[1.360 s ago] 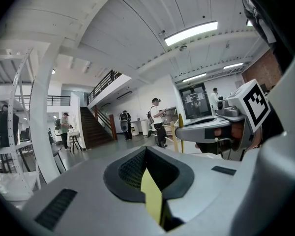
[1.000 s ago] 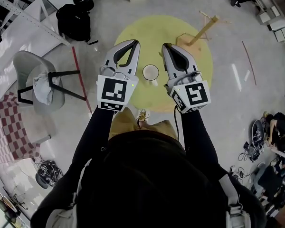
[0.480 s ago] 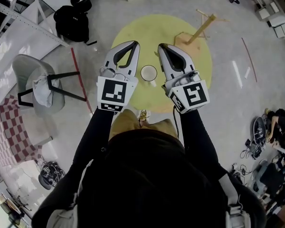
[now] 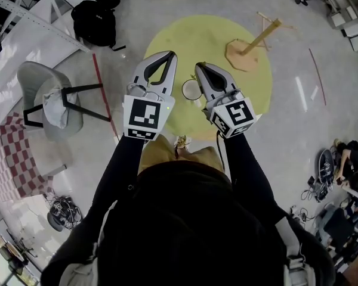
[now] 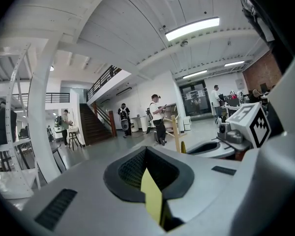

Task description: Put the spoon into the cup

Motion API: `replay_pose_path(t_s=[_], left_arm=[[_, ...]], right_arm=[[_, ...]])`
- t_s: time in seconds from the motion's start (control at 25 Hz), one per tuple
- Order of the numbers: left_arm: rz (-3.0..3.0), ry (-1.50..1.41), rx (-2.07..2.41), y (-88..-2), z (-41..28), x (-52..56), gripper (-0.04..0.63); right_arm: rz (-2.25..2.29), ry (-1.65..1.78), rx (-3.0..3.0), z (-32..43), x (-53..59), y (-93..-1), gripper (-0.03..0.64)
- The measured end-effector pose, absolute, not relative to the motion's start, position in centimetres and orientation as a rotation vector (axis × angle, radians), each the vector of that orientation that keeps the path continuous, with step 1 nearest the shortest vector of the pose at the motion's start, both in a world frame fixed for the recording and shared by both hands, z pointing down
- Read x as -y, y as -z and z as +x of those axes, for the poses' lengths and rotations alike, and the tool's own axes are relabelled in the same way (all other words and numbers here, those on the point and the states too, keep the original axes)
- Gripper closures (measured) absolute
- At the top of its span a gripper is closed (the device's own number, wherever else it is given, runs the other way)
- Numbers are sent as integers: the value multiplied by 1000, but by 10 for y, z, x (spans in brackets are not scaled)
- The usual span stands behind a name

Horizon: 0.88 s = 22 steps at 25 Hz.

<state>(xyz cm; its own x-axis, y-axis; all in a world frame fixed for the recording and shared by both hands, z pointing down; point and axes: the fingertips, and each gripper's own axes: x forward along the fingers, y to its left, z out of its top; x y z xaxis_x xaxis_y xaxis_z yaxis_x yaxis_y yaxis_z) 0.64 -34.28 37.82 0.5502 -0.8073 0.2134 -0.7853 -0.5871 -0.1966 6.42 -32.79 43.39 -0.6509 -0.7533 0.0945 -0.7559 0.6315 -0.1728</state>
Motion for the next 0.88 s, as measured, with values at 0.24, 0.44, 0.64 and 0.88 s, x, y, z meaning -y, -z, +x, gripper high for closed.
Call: replay_pose_path(t_s=[0.24,0.44,0.64,0.88], left_arm=[[-2699,446,-1395,-381,3,342,580],[-2706,458,-1391,-384,3,341,580],[-2709,464,-1374,-384,7,340,580],[-2705,467,-1357,-381,9,336,580]], right_arm=[[1277,-448,2736,62,319,-487,589],[1254,-526,2652,63,313,-526,589],[1247,-560,2561,73,304,-555,589],[1236,-567,2525,78,294,-566,589]])
